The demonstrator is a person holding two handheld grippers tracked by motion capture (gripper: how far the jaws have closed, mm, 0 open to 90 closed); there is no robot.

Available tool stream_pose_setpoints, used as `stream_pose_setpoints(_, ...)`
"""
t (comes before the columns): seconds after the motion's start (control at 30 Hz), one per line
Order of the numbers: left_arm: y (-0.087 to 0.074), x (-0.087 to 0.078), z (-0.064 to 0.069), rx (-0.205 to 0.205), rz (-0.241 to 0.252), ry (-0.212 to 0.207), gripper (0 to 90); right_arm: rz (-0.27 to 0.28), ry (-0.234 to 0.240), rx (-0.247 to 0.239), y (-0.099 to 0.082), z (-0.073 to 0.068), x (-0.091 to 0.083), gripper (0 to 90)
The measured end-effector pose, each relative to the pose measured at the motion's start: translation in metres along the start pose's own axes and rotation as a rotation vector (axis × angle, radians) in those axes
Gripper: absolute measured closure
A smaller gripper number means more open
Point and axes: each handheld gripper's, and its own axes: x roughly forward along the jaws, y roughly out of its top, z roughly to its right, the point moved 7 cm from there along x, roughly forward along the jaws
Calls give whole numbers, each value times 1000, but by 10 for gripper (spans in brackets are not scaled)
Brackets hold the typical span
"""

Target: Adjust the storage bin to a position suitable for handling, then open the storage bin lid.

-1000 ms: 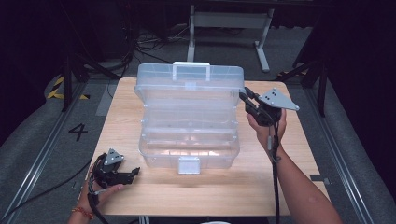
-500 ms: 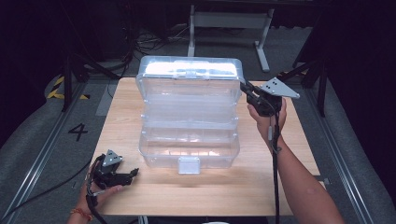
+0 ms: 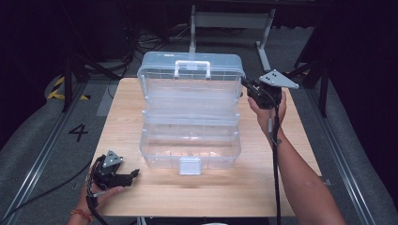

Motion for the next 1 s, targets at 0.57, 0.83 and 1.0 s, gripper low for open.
stream_pose_setpoints(0.57, 0, 0, 0, -1, 2, 3, 181, -26, 14, 11, 3, 8, 12, 841)
stream_pose_setpoints(0.83, 0, 0, -1, 6, 0, 3, 181, -39, 16, 13, 5, 11, 17, 841)
stream_pose_setpoints(1.0, 0, 0, -1, 6, 1, 3, 180, -43, 15, 14, 5, 11, 18, 840)
